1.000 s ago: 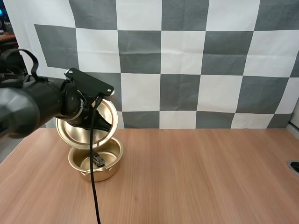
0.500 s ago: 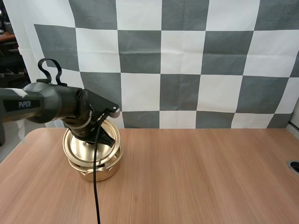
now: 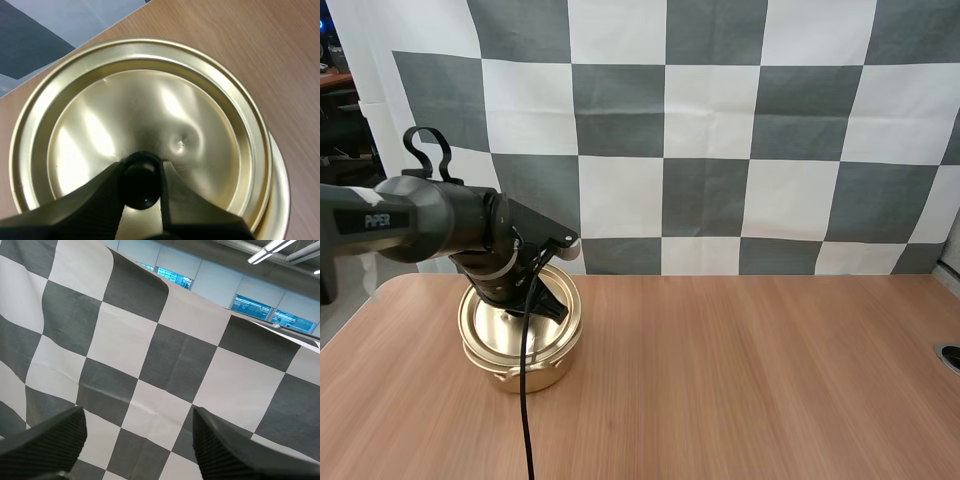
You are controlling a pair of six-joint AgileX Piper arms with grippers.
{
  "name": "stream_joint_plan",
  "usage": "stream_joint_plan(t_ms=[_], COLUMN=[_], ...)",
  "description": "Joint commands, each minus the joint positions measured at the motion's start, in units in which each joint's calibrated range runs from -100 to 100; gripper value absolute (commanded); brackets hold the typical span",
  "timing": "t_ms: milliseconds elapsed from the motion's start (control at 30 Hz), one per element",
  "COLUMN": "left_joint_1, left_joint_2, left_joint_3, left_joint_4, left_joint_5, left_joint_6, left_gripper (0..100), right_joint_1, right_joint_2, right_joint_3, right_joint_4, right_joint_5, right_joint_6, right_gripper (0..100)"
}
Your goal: Open the pot, put the car inside, and close it
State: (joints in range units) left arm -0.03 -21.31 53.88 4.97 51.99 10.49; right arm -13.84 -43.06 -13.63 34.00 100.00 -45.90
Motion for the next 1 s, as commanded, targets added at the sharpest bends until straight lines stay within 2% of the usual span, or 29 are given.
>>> stream_joint_plan(t_ms=[0,533,600,700,733,800,967], left_joint_1=[0.00,0.00,0.00,0.00,0.00,0.00,0.00], left_joint_2=[0.02,0.02,0.02,0.02,0.02,0.02,0.02], left_joint_3=[-0.03,-0.03,-0.03,-0.03,-0.03,-0.03,-0.03], left_joint_4=[-0.44,-0.43,-0.43,-0.43,-0.43,-0.43,0.05], left_joint_5=[0.13,0.17,-0.22,-0.77,-0.92,-0.92,0.01], left_joint_6=[0.28,0.10,-0.42,-0.67,-0.67,-0.67,1.56], left_gripper=[0,0,3,17,24,41,90], right_joint_1=[-0.02,-0.02,-0.02,-0.02,-0.02,-0.02,-0.02], right_joint_2=[-0.02,-0.02,-0.02,-0.02,-0.02,-0.02,-0.02], right_joint_3=[0.02,0.02,0.02,0.02,0.02,0.02,0.02], right_joint_4=[0.05,0.05,0.05,0.29,0.51,1.03,1.29], right_joint_5=[0.00,0.00,0.00,0.00,0.00,0.00,0.00], right_joint_6=[0.06,0.06,0.06,0.06,0.06,0.06,0.06], right_gripper=[100,100,100,100,100,100,100])
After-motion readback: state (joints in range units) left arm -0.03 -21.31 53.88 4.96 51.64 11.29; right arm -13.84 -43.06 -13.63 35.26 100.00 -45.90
